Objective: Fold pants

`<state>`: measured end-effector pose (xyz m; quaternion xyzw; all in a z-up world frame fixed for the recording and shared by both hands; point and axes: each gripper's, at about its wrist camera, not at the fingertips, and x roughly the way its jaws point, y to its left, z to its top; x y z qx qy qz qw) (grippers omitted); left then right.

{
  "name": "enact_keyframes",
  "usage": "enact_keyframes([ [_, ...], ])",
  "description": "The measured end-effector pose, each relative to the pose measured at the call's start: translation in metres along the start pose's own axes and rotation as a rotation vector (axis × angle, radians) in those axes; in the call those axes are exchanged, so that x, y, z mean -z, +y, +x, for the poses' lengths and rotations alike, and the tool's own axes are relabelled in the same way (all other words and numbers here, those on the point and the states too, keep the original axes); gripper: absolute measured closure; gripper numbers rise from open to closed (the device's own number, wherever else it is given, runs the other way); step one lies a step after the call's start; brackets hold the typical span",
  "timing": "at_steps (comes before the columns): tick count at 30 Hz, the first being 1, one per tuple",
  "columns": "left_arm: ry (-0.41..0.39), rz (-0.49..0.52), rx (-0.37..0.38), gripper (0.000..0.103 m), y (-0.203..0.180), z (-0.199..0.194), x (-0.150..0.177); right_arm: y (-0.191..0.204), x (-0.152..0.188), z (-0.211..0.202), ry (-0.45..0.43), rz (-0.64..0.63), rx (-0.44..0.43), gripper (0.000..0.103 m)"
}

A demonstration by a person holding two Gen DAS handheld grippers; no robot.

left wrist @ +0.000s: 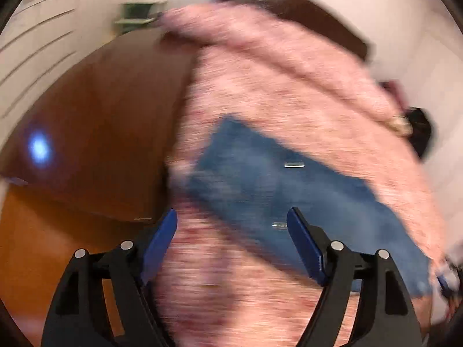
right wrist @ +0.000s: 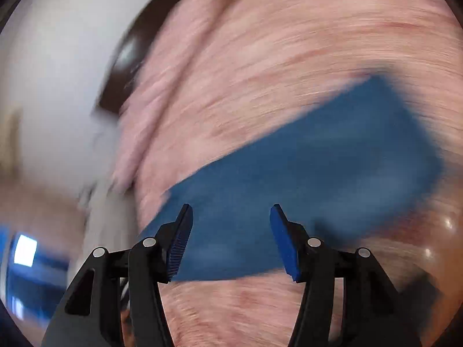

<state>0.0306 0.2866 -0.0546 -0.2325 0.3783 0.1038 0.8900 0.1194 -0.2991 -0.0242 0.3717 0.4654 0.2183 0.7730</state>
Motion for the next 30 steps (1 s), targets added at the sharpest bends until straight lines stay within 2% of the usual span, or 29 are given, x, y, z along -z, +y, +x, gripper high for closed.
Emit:
enact_keyframes([
  [2,0.017,0.123,0.111,0.024,-0.041,0.005,0.006,0.046,-0.010,0.071,0.136,-0.094,-0.131,0.047],
  [4,0.054,0.220,0.225,0.024,-0.078,0.019,0.014,0.087,-0.014,0.141,0.258,-0.177,-0.192,0.047],
  [5,0.082,0.254,0.256,0.024,-0.094,0.028,0.018,0.100,-0.012,0.168,0.304,-0.196,-0.205,0.047],
  [8,0.148,0.272,0.316,0.024,-0.118,0.057,0.028,0.135,-0.010,0.246,0.431,-0.239,-0.227,0.047],
  [11,0.202,0.235,0.297,0.024,-0.117,0.086,0.034,0.157,-0.004,0.298,0.525,-0.282,-0.254,0.047],
  [13,0.242,0.192,0.294,0.025,-0.108,0.102,0.041,0.160,0.003,0.324,0.554,-0.315,-0.203,0.047],
  [14,0.236,0.190,0.301,0.025,-0.107,0.103,0.044,0.152,-0.002,0.340,0.558,-0.318,-0.129,0.047],
  [15,0.228,0.205,0.305,0.025,-0.106,0.103,0.046,0.137,-0.011,0.355,0.549,-0.301,-0.047,0.055],
  [16,0.230,0.218,0.302,0.025,-0.105,0.105,0.047,0.125,-0.016,0.361,0.541,-0.255,-0.046,0.066],
  [17,0.232,0.221,0.302,0.025,-0.104,0.106,0.048,0.106,-0.027,0.365,0.529,-0.154,-0.060,0.088],
  [18,0.231,0.215,0.309,0.025,-0.103,0.106,0.050,0.098,-0.031,0.367,0.538,-0.133,-0.053,0.101],
  [20,0.233,0.200,0.327,0.025,-0.098,0.106,0.049,0.095,-0.033,0.366,0.548,-0.150,-0.080,0.101],
  [22,0.233,0.208,0.324,0.025,-0.099,0.106,0.053,0.097,-0.033,0.363,0.540,-0.163,-0.058,0.101],
  [24,0.222,0.215,0.314,0.025,-0.101,0.103,0.053,0.109,-0.027,0.356,0.523,-0.153,-0.028,0.093],
  [25,0.214,0.209,0.313,0.025,-0.103,0.101,0.053,0.117,-0.024,0.352,0.518,-0.176,-0.043,0.093],
  [26,0.203,0.197,0.316,0.025,-0.102,0.098,0.051,0.132,-0.015,0.354,0.527,-0.209,-0.106,0.093],
  [28,0.137,0.184,0.331,0.025,-0.100,0.085,0.044,0.153,-0.002,0.354,0.567,-0.232,-0.180,0.093],
  [30,0.069,0.218,0.295,0.023,-0.102,0.076,0.033,0.169,0.012,0.365,0.615,-0.249,-0.219,0.093],
])
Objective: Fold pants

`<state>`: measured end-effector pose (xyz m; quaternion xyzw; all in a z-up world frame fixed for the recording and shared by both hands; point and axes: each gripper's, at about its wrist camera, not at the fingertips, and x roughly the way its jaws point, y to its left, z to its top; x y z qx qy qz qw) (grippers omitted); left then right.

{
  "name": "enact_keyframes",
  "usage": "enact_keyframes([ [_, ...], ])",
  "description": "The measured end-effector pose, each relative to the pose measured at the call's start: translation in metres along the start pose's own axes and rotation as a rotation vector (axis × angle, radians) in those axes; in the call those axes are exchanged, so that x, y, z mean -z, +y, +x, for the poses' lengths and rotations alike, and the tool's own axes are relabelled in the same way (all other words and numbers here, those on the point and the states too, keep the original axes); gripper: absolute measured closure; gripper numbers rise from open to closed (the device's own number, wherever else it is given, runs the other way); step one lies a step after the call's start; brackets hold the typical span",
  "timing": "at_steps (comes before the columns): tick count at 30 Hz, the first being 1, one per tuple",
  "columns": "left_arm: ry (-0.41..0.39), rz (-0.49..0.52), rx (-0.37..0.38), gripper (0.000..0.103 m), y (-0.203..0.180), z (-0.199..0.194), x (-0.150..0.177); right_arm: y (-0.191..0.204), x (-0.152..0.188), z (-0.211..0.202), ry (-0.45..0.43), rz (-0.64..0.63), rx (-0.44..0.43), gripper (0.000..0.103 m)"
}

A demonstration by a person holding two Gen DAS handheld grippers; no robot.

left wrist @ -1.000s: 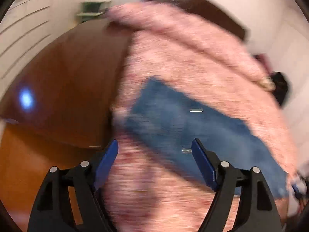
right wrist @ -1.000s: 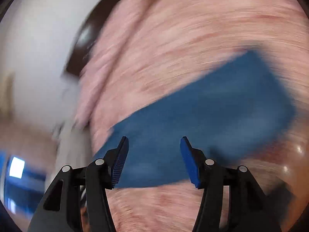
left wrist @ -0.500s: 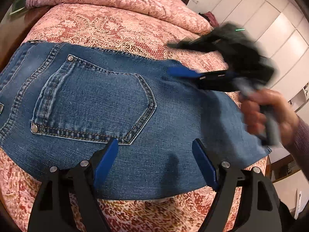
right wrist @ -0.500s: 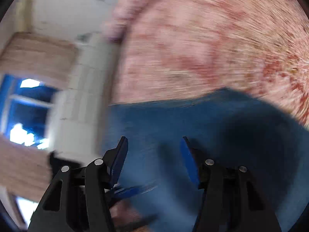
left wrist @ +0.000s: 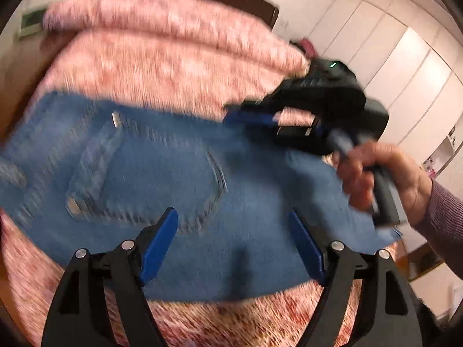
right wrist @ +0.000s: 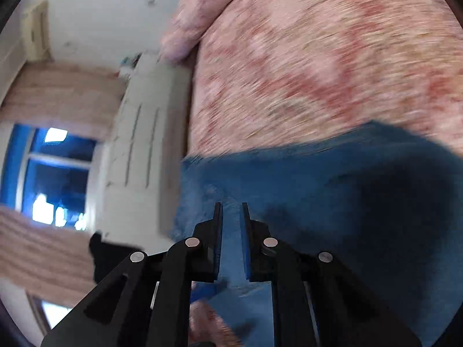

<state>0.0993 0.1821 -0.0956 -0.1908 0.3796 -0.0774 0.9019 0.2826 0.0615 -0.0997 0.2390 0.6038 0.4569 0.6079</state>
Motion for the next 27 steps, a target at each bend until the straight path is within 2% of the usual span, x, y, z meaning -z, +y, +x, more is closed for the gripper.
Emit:
enact_keyframes([
  [2,0.049,-0.001,-0.049,0.023,0.004,0.010,-0.005,0.007,-0.001,0.020,0.040,-0.019,-0.009,0.093],
  [4,0.112,-0.049,-0.080,0.023,0.011,0.022,-0.002,0.007,0.001,0.038,0.087,-0.035,0.024,0.093],
  [7,0.118,-0.054,-0.102,0.023,0.010,0.027,0.003,-0.003,-0.003,0.067,0.136,-0.030,0.127,0.093],
  [9,0.133,-0.050,-0.123,0.022,0.008,0.029,0.004,-0.011,-0.006,0.070,0.118,0.006,0.111,0.093],
  [10,0.135,-0.053,-0.122,0.021,0.008,0.030,0.003,-0.013,-0.006,0.065,0.097,0.028,0.110,0.093],
  [11,0.135,-0.059,-0.120,0.020,0.008,0.029,0.004,-0.015,-0.007,0.053,0.054,0.049,0.149,0.093],
  [13,0.132,-0.070,-0.121,0.019,0.011,0.030,0.003,-0.015,-0.002,0.034,0.025,0.049,0.164,0.086],
  [14,0.131,-0.072,-0.121,0.018,0.011,0.030,0.004,-0.015,0.005,0.018,-0.002,0.048,0.154,0.076],
  [15,0.131,-0.071,-0.120,0.017,0.011,0.029,0.004,-0.012,0.011,0.009,-0.015,0.040,0.130,0.060],
  [17,0.133,-0.072,-0.122,0.016,0.009,0.029,0.004,-0.012,0.032,-0.011,-0.018,0.018,0.108,0.040],
  [19,0.135,-0.075,-0.120,0.014,0.010,0.031,0.003,-0.022,0.047,-0.025,-0.008,0.016,0.138,0.041],
  [21,0.138,-0.071,-0.125,0.014,0.009,0.032,0.003,-0.040,0.058,-0.043,-0.034,0.047,0.140,0.052],
  [22,0.139,-0.067,-0.128,0.014,0.008,0.032,0.003,-0.046,0.064,-0.050,-0.057,0.085,0.135,0.053],
  [24,0.140,-0.060,-0.130,0.014,0.008,0.032,0.003,-0.047,0.074,-0.066,-0.117,0.137,0.127,0.048],
  [27,0.139,-0.057,-0.135,0.014,0.007,0.032,0.004,-0.040,0.097,-0.080,-0.116,0.112,0.114,0.043],
])
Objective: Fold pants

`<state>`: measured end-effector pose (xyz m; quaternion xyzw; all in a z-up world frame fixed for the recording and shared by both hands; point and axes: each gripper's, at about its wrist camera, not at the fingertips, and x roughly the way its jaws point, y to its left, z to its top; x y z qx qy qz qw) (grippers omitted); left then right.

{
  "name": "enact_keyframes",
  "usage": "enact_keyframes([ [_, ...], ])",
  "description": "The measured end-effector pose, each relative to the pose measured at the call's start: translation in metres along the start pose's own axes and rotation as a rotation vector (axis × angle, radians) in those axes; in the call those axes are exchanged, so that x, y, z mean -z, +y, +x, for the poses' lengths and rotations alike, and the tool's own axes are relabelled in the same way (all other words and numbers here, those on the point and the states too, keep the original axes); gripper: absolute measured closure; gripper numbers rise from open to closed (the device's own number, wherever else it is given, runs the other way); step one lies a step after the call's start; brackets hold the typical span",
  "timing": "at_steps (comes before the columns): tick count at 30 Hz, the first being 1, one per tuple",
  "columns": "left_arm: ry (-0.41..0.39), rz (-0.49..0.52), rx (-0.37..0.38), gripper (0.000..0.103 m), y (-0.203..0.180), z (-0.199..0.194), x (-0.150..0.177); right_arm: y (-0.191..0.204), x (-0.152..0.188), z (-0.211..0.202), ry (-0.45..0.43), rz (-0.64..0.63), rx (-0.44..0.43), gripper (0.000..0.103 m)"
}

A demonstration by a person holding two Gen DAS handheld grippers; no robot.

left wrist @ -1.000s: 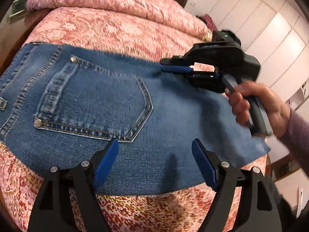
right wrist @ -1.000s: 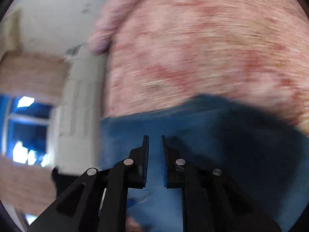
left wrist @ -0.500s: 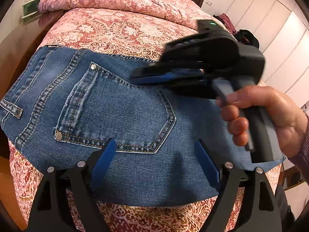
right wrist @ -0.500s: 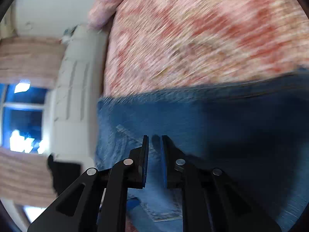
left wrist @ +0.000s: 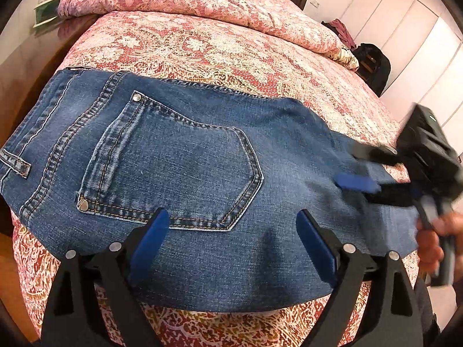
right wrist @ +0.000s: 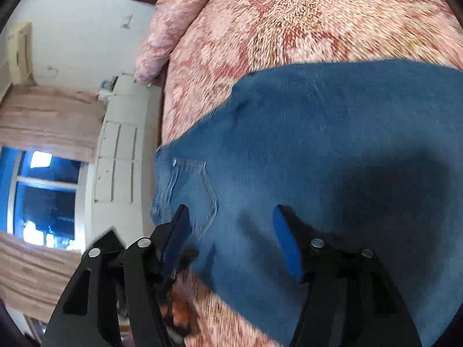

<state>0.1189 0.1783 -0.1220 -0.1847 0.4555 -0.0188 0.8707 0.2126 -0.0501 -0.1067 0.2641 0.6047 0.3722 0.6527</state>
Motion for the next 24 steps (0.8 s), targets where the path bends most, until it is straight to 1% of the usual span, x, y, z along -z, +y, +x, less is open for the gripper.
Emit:
enact_keyframes([
  [1,0.000,0.004,-0.002,0.013,-0.002,0.000,0.001,-0.004,0.008,-0.005,0.005,0.000,0.013,0.043],
  [2,0.000,0.007,-0.004,0.013,-0.002,0.001,0.000,-0.011,0.015,-0.007,0.007,0.007,0.044,0.038],
  [3,-0.003,0.010,-0.003,0.013,-0.002,0.001,0.001,-0.024,0.025,-0.013,0.006,0.022,0.082,0.044],
  [4,-0.005,0.011,-0.002,0.013,-0.002,0.001,0.001,-0.031,0.031,-0.020,-0.011,0.038,0.078,0.045],
  [5,-0.008,0.015,-0.001,0.012,-0.002,0.001,0.002,-0.036,0.038,-0.033,-0.040,0.076,0.077,0.045],
  [6,-0.012,0.020,0.001,0.011,-0.002,0.001,0.003,-0.038,0.045,-0.044,-0.069,0.100,0.077,0.042],
  [8,-0.022,0.036,0.002,0.011,-0.003,0.001,0.005,-0.042,0.065,-0.073,-0.140,0.111,0.101,0.039],
  [10,-0.042,0.062,0.013,0.006,-0.005,0.001,0.009,-0.052,0.085,-0.105,-0.207,0.142,0.110,0.039],
  [12,-0.055,0.093,0.006,0.002,-0.008,0.003,0.012,-0.070,0.110,-0.146,-0.311,0.205,0.119,0.039],
  [13,-0.061,0.109,-0.008,0.002,-0.011,0.004,0.013,-0.079,0.124,-0.166,-0.366,0.235,0.130,0.039],
  [16,-0.075,0.145,-0.043,0.002,-0.016,0.006,0.016,-0.111,0.177,-0.240,-0.611,0.348,0.136,0.039],
  [18,-0.082,0.160,-0.062,0.002,-0.018,0.007,0.017,-0.123,0.203,-0.268,-0.730,0.402,0.144,0.039],
  [19,-0.085,0.167,-0.071,0.002,-0.019,0.007,0.018,-0.134,0.221,-0.285,-0.807,0.448,0.151,0.039],
  [22,-0.087,0.189,-0.100,0.002,-0.023,0.009,0.019,-0.157,0.244,-0.299,-0.900,0.535,0.140,0.039],
  [24,-0.089,0.203,-0.119,0.002,-0.025,0.010,0.020,-0.171,0.251,-0.297,-0.958,0.585,0.092,0.039],
])
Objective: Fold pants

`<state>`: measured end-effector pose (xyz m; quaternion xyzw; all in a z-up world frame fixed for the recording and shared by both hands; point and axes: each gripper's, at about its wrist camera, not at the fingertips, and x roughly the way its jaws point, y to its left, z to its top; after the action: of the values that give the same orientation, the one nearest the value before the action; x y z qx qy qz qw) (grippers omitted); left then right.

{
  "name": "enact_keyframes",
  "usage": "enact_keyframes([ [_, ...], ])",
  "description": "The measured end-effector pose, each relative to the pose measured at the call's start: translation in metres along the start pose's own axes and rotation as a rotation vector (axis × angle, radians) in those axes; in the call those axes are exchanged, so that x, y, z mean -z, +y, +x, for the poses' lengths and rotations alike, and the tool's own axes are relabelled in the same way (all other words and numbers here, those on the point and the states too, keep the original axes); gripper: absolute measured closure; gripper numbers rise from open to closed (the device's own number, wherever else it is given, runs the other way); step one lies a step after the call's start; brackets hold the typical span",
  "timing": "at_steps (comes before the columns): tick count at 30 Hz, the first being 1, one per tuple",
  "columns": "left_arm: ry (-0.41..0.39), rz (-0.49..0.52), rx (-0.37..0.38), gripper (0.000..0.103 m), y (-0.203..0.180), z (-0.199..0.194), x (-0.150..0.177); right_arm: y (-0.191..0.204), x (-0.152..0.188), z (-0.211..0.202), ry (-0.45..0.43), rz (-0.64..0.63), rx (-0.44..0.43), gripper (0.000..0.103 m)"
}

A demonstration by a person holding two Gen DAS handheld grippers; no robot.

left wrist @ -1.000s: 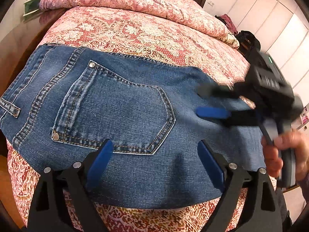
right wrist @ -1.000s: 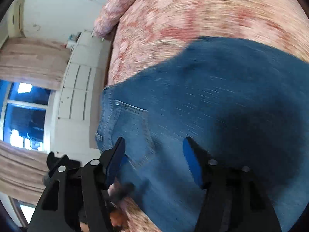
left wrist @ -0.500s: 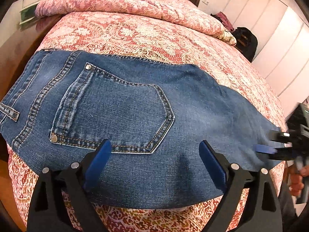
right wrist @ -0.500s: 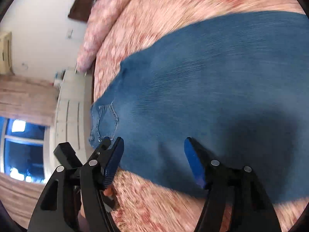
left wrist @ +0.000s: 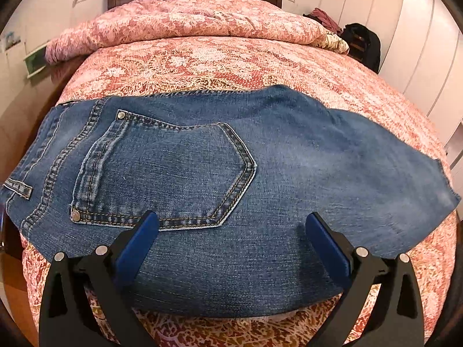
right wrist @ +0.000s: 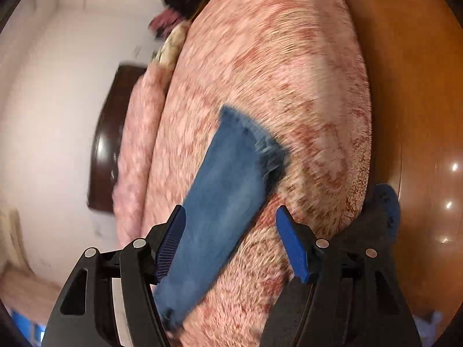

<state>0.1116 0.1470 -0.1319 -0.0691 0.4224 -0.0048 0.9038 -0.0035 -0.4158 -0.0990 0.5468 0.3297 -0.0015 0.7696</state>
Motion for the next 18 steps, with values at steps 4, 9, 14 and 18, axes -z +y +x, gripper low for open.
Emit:
enact_keyframes([
  [4,-0.004,0.006,-0.007,0.002,-0.002,0.000,0.001,-0.023,-0.014,0.003,-0.035,0.103,-0.064,0.039],
  [9,-0.012,-0.003,0.006,0.002,0.000,-0.002,0.002,-0.035,-0.031,0.014,-0.063,0.147,-0.083,0.039],
  [14,-0.010,-0.001,0.003,0.002,0.000,-0.003,0.003,-0.038,-0.039,0.019,-0.079,0.150,-0.049,0.039],
  [18,-0.011,-0.003,0.006,0.002,0.000,-0.003,0.003,-0.040,-0.043,0.023,-0.093,0.158,-0.050,0.039],
])
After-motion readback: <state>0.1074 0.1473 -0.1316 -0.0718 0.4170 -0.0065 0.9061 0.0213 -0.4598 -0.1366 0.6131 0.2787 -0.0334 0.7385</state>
